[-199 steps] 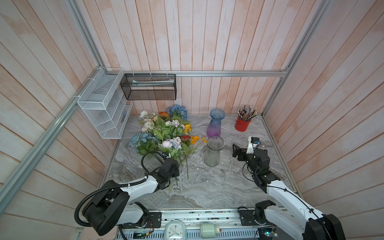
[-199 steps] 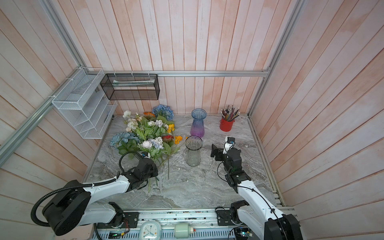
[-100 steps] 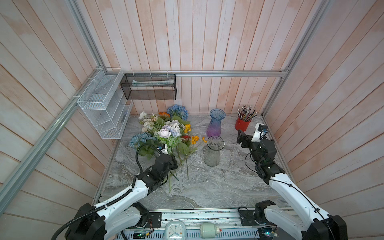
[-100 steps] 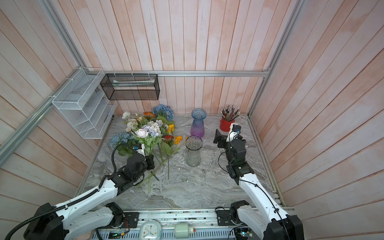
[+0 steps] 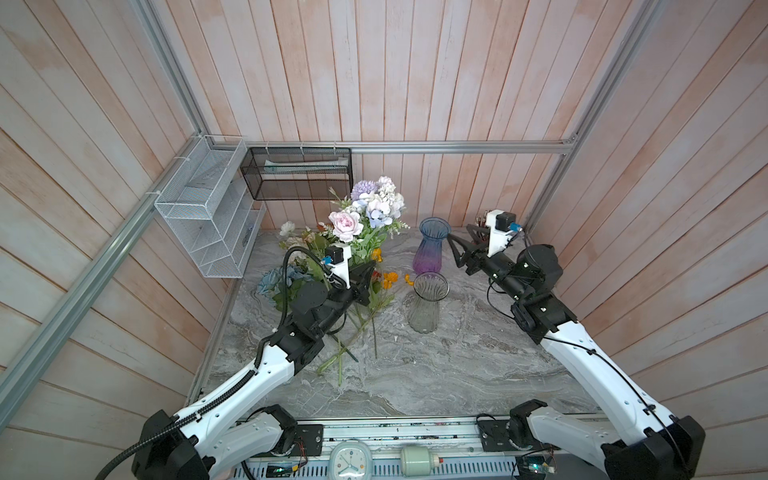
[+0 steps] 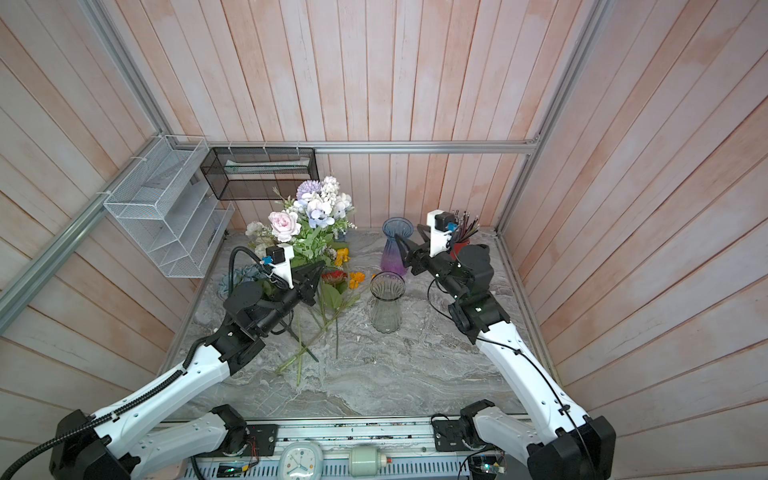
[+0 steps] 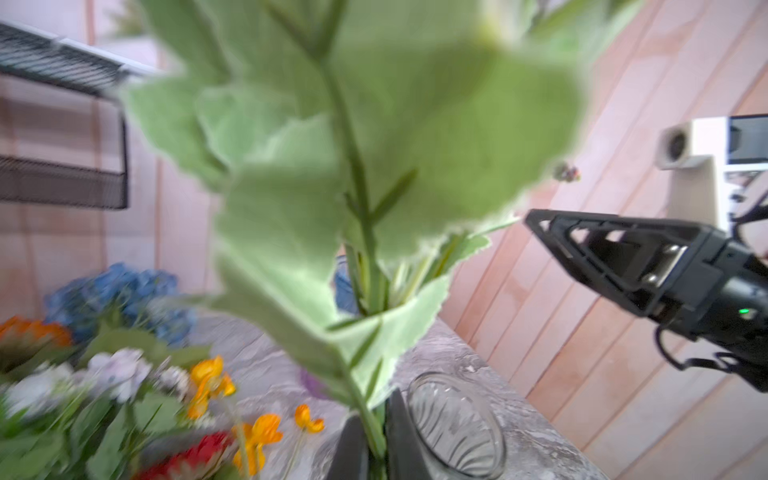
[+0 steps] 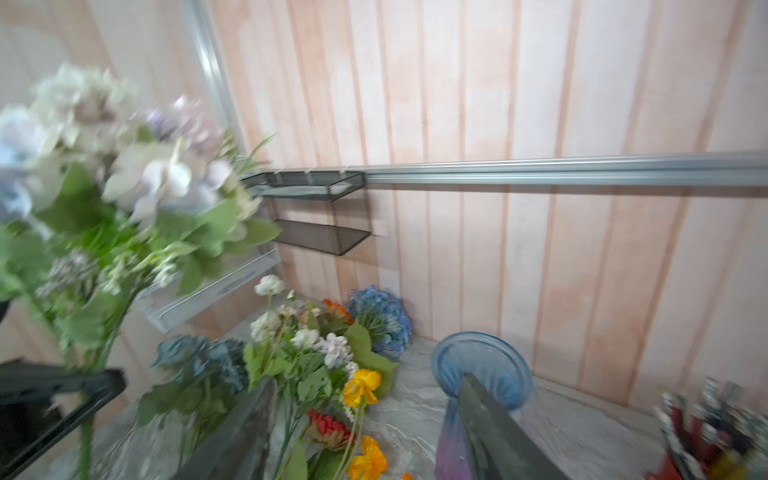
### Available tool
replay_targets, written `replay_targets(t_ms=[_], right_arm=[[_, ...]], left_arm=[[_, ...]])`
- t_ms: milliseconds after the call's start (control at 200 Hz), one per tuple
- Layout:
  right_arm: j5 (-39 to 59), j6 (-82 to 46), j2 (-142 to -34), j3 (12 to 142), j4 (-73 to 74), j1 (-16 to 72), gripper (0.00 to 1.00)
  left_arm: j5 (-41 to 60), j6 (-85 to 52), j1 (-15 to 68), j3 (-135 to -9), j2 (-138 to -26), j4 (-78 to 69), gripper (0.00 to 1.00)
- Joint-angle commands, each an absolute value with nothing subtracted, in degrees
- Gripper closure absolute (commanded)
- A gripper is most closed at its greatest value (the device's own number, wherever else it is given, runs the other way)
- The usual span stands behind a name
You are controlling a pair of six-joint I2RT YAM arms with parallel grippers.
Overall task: Arrange the flowers into the vase
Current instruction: 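Hold bouquet over vase with left gripper while right grasps its stems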
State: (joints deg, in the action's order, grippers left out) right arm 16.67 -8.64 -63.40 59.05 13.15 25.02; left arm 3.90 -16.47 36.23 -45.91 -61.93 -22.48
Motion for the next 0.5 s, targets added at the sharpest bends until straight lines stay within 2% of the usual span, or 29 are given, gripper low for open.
replay_targets(t_ms=[0, 265, 495], right_arm=[[25.05, -4.82, -65.97, 63.42, 8.08, 29.17, 0.32], [32.89, -5.56, -71.33, 64.67, 6.94, 33.44, 0.36], [40.20, -10.01, -73.34, 64.01, 11.15, 35.01, 0.38]], left_arm=[[14.79, -13.34, 35.86, -50.56, -64.53, -30.96, 1.00], [20.73, -16.05, 35.85, -54.13, -67.69, -34.56, 1.00], [21.47, -16.31, 35.86, -53.31, -68.66, -36.80, 1.00]])
